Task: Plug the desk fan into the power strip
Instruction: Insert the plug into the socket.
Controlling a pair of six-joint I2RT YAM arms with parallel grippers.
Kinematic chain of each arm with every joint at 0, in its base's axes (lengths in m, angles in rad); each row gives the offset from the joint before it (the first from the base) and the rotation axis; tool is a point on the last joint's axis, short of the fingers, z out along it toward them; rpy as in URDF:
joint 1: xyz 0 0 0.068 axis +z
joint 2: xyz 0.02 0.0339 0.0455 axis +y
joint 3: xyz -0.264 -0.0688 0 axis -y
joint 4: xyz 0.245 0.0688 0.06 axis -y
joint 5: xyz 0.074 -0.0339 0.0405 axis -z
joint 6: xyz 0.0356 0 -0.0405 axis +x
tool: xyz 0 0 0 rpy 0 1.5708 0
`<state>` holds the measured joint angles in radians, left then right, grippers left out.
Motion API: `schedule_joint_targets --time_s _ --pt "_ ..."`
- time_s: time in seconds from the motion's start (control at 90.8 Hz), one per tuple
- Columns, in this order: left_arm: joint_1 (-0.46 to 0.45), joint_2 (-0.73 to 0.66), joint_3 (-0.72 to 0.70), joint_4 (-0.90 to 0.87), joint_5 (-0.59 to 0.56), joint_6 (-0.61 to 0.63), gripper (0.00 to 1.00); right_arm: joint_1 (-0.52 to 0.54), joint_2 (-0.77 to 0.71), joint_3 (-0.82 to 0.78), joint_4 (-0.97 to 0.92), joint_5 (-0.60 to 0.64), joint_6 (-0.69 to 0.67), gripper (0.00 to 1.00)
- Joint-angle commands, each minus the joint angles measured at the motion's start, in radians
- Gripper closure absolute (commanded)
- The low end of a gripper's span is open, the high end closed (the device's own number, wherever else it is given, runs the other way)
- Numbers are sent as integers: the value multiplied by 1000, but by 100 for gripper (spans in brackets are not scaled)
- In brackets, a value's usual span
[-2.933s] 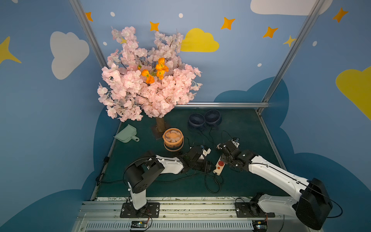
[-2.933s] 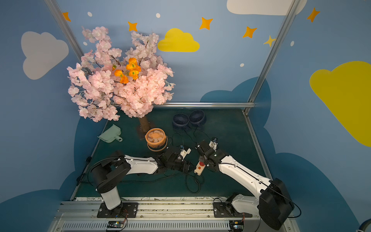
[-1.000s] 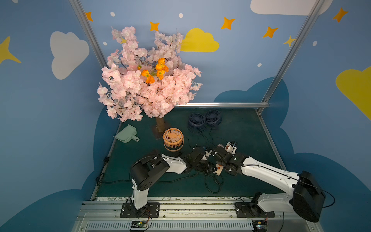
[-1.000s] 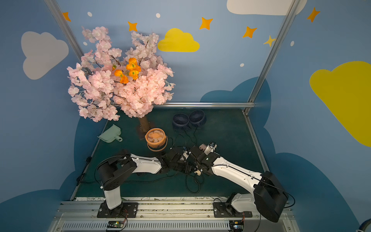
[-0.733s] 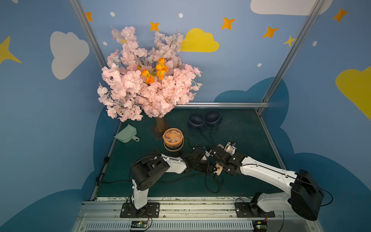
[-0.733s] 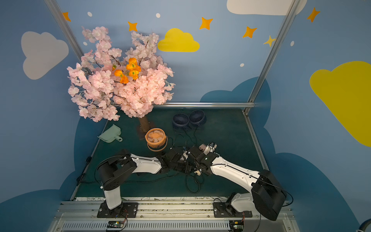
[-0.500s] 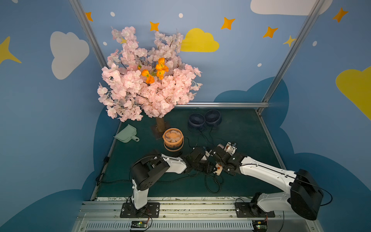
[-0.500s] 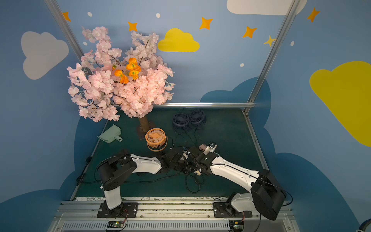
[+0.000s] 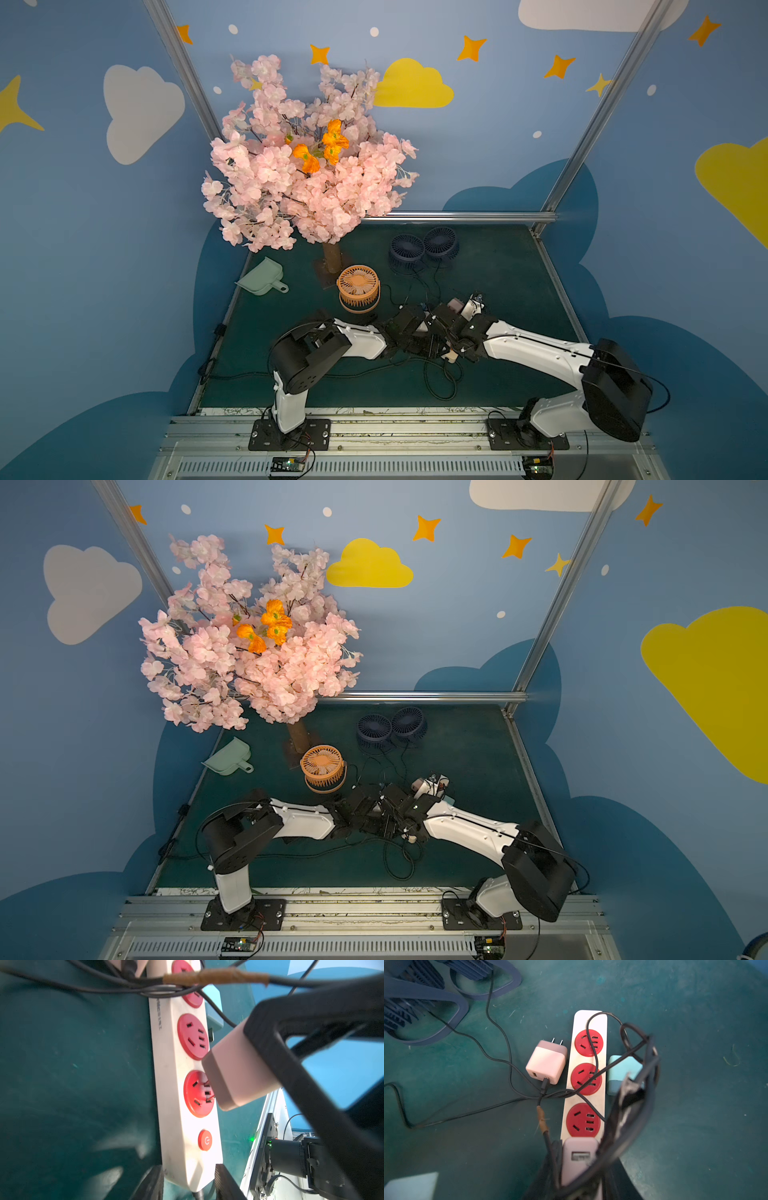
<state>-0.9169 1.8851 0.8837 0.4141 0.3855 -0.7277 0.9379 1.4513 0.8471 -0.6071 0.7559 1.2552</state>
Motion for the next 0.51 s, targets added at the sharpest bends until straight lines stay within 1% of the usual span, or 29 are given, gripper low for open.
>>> schedule_joint_targets --time_s 0.0,0.242,0.496 --pt "-2 26 8 25 8 -7 56 43 77 -74 -77 -215 64 100" --pt "-2 29 -7 29 23 -9 57 107 29 -136 -105 -210 154 100" --pt "-2 40 -24 56 29 -23 58 116 88 -169 -79 -257 213 100"
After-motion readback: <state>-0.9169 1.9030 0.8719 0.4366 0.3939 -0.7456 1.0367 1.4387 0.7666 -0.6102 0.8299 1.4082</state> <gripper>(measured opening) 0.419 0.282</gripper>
